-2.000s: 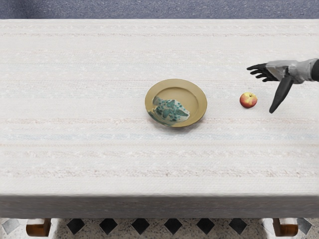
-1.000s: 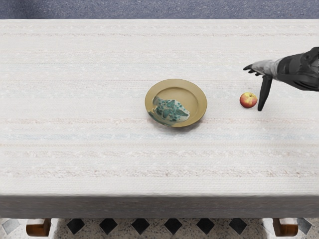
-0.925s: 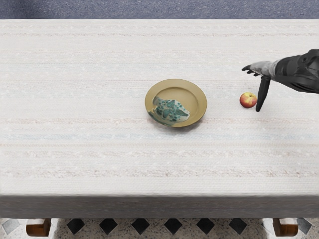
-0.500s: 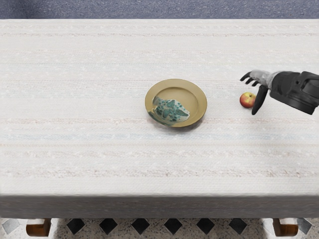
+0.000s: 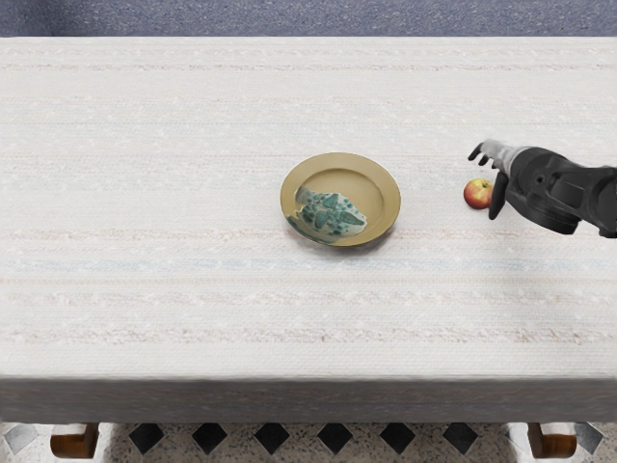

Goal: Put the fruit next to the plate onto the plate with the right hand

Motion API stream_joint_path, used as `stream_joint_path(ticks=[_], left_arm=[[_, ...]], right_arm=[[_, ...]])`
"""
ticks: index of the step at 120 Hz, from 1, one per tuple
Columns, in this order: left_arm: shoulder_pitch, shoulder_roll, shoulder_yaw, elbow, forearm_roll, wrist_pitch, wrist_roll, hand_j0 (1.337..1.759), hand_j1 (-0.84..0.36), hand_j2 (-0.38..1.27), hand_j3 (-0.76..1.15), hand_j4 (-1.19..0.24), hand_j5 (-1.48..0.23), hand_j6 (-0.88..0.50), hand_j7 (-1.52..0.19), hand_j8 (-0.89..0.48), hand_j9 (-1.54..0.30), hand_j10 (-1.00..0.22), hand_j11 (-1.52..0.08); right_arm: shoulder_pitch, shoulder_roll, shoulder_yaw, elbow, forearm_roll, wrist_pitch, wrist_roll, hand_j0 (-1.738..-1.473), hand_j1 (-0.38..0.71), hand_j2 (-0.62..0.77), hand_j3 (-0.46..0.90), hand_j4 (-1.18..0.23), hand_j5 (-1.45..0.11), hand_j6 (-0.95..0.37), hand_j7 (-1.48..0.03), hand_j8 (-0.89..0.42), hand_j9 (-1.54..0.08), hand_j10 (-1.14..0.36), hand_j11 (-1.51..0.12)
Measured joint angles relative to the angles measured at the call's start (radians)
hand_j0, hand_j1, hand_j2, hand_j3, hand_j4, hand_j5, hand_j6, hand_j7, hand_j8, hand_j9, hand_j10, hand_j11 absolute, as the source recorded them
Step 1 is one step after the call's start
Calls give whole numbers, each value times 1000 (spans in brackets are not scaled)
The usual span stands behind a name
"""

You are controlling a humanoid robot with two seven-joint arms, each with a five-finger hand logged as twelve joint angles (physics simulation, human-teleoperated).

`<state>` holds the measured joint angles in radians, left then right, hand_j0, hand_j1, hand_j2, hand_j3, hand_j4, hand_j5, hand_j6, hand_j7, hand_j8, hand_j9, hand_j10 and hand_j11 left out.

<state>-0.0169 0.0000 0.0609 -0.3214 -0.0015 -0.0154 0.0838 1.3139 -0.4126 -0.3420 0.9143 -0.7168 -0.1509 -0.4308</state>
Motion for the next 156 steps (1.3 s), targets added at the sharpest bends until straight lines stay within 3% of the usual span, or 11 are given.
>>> stream_joint_path(ticks=[38, 113, 156], left_arm=[[1, 0, 0, 0, 0, 0, 0, 1658, 349, 0, 0, 0, 0, 0, 0, 0, 0, 0, 0], [0, 0, 0, 0, 0, 0, 0, 1658, 349, 0, 0, 0, 0, 0, 0, 0, 0, 0, 0], [0, 0, 0, 0, 0, 0, 0, 1658, 349, 0, 0, 0, 0, 0, 0, 0, 0, 0, 0]], right_arm=[[21, 18, -27, 23, -29, -2, -44, -1658, -56, -47, 0, -248, -319, -249, -319, -248, -319, -247, -319], [7, 74, -24, 18, -27, -70, -48, -1658, -23, -53, 0, -275, -355, -276, -355, -276, -355, -275, -355], [-2, 85, -17, 18, -17, -71, -48, -1658, 88, -71, 0, -367, -476, -368, -475, -368, -475, -367, -475]])
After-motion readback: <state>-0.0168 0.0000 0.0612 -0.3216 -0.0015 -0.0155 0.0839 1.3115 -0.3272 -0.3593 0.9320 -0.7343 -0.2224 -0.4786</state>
